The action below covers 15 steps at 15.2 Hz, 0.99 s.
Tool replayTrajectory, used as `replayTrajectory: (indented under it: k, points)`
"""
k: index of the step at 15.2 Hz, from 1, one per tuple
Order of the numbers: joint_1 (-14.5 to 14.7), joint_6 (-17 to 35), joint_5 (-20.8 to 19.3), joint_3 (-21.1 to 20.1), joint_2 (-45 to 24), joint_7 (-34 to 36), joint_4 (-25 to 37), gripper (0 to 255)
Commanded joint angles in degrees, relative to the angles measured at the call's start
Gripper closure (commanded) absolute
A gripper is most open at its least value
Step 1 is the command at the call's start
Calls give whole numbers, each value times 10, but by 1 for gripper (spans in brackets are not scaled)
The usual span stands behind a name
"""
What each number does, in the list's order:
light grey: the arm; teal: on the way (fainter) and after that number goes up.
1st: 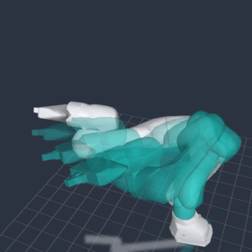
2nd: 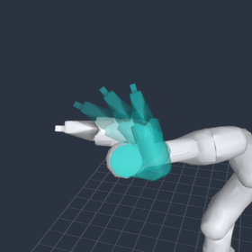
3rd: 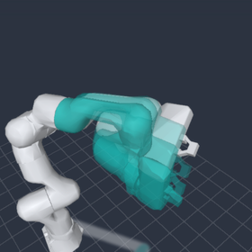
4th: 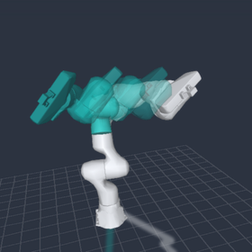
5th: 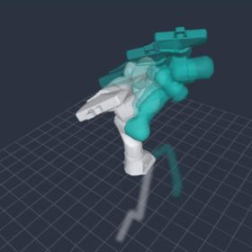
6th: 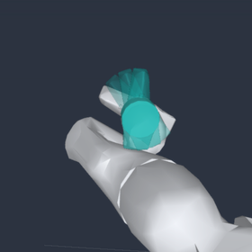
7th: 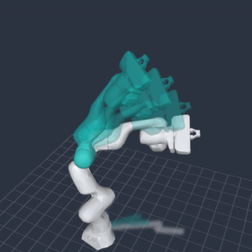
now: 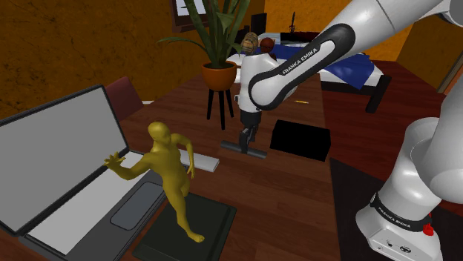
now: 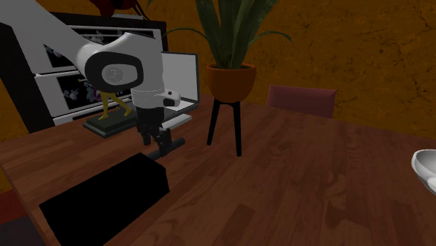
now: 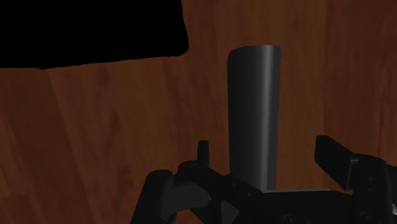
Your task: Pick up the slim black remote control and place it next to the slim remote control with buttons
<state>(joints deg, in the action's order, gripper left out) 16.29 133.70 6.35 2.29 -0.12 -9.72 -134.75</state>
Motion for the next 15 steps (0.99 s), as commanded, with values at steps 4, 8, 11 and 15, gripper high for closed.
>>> replayTrajectory:
  k: [4,8,11,15]
  points:
    - [-1,-20,-3,1,12,2,7,0]
    - [-3,-74,-9,3,43,6,31,0]
    - [-3,-74,-9,3,43,6,31,0]
    - [-3,-74,-9,3,43,6,31,0]
